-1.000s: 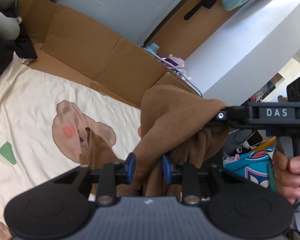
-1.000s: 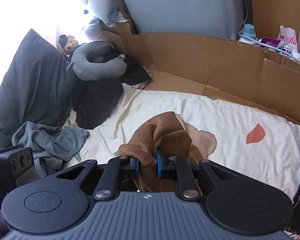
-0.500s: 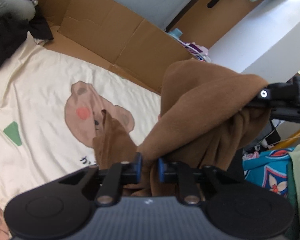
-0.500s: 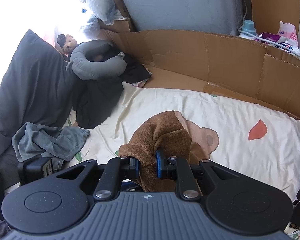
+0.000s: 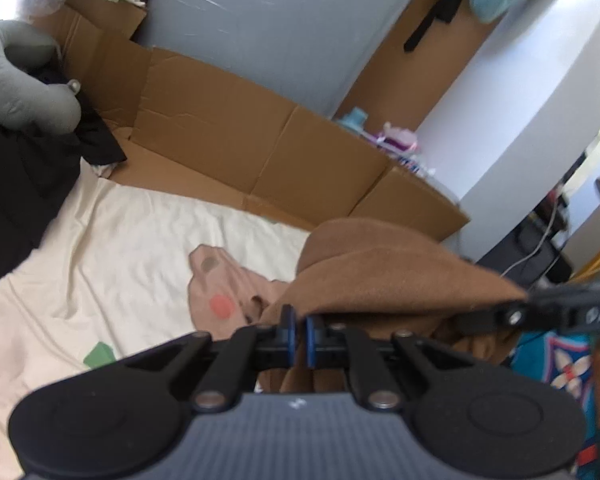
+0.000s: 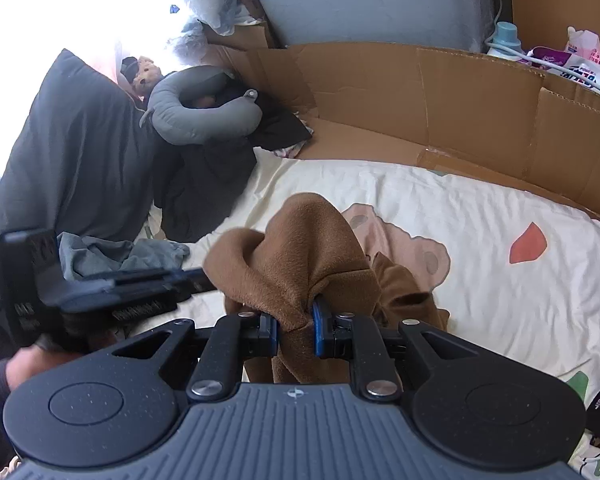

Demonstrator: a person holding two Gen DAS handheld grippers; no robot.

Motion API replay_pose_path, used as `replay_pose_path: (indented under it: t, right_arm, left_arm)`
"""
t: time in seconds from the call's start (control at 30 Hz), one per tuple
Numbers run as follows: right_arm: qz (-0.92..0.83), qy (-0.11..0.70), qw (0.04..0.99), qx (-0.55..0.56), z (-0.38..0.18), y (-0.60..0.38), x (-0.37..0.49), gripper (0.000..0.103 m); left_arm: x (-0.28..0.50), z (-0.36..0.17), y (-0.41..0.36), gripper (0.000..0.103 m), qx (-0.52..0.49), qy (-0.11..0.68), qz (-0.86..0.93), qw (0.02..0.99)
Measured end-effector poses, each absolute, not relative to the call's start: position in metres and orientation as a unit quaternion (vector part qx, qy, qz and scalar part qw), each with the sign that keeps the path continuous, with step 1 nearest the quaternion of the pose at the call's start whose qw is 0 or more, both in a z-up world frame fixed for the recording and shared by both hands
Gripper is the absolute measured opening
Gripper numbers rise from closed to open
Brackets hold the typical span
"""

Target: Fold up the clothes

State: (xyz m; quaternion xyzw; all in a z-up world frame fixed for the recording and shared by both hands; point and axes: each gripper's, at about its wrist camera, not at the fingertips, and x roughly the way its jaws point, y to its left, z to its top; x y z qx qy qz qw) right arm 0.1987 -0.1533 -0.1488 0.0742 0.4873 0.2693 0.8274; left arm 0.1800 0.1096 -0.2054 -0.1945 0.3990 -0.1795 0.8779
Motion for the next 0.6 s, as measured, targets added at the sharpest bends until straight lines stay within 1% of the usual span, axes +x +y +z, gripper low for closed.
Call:
replay_pose_path:
  t: [0.07, 0.13, 0.2, 0.27, 0.43, 0.5, 0.57, 0.6]
  right_arm:
    - [0.271, 0.487, 0.827, 0.076, -0.148, -0.151, 0.2, 0.015]
    - [0.274, 0.487, 0.826, 0.073, -0.147, -0.148, 0.201, 0.015]
    - [0.283, 0.49, 0.822, 0.072, -0.147, -0.142, 0.2, 0.015]
    - [0.294, 0.493, 0.816, 0.07, -0.148, -0.136, 0.199, 0.015]
    - [0.308, 0.499, 0.808, 0.061, -0.15, -0.121, 0.196, 0.015]
    - [0.307, 0.499, 0.809, 0.059, -0.15, -0.118, 0.197, 0.015]
    - [0.304, 0.498, 0.81, 0.06, -0.15, -0.118, 0.197, 0.015]
    - [0.303, 0.497, 0.811, 0.061, -0.151, -0.118, 0.198, 0.015]
  left_arm:
    - [0.181, -0.202, 0.115, 0.006, -0.206, 0.391, -0.185, 0.878]
    - [0.181, -0.199, 0.123, 0.0, -0.222, 0.379, -0.181, 0.88]
    - [0.183, -0.195, 0.133, 0.0, -0.239, 0.369, -0.173, 0.881]
    - [0.187, -0.193, 0.138, 0.0, -0.235, 0.367, -0.166, 0.885]
    - [0.191, -0.202, 0.139, 0.0, -0.236, 0.414, -0.167, 0.863]
    - [0.186, -0.213, 0.141, 0.0, -0.256, 0.437, -0.154, 0.848]
    - [0.179, -0.225, 0.143, 0.004, -0.28, 0.458, -0.139, 0.832]
    - [0.176, -0.23, 0.144, 0.004, -0.291, 0.468, -0.131, 0.824]
